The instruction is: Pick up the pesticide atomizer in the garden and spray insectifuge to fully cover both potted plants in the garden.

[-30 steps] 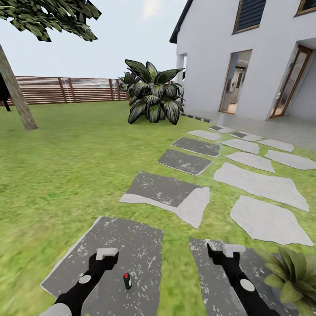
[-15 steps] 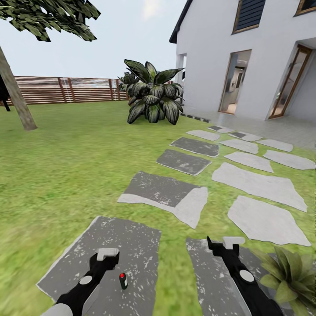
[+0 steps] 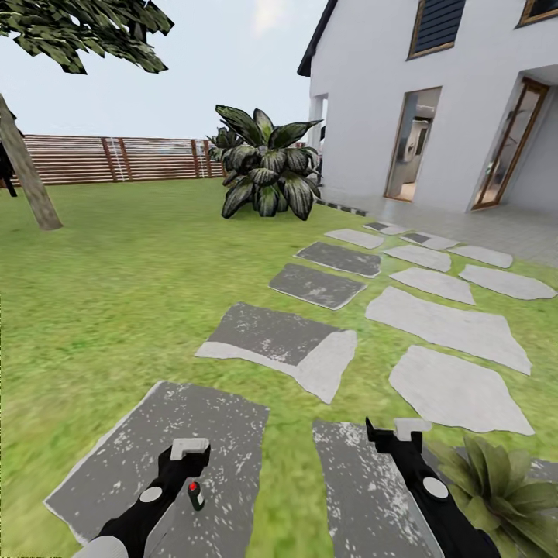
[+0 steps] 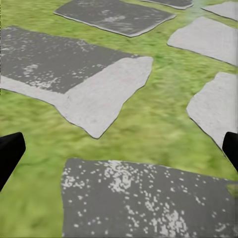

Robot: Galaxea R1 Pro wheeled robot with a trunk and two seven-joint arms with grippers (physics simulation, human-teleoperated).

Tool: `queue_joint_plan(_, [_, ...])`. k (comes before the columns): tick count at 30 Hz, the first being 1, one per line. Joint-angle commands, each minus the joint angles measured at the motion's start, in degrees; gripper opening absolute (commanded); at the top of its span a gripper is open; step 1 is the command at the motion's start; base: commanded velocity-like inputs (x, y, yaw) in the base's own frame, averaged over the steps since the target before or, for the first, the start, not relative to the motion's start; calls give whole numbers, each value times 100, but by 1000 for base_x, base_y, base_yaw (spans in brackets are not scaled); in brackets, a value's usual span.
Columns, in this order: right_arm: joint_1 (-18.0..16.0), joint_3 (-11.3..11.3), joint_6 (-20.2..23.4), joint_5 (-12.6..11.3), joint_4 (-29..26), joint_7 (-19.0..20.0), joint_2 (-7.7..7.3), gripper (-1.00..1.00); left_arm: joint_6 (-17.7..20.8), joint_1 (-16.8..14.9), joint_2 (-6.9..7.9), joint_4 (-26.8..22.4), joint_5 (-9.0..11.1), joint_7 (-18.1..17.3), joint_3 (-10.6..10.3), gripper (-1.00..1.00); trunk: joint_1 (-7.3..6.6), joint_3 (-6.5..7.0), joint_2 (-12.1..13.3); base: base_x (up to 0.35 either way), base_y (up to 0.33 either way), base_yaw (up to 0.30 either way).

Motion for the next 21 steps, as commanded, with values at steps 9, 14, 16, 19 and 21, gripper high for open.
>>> queue_joint_plan(9, [-2,-7,-24,-22,13,1,-1,100,-24,-10,-1,12,11,-6,-6,100,87,-77,-162,0,-11,63])
queue_joint_plan(14, [-3,-7,-21,-22,21,-5,1,100,-28,-12,26,12,17,-4,0,100,197,-197,-363,0,0,0])
queue_joint_plan(16, [-2,-7,-20,-22,21,-7,2,100,-28,-12,30,12,14,-5,0,100,240,-250,-443,0,0,0])
queue_joint_plan(19, [-3,-7,-19,-24,21,-6,5,100,-28,-12,34,12,16,-3,0,100,306,-331,-564,0,0,0])
queue_joint_plan(21, [-3,-7,-20,-25,21,-10,7,100,-30,-12,36,12,16,-2,0,100,350,-385,-644,0,0,0])
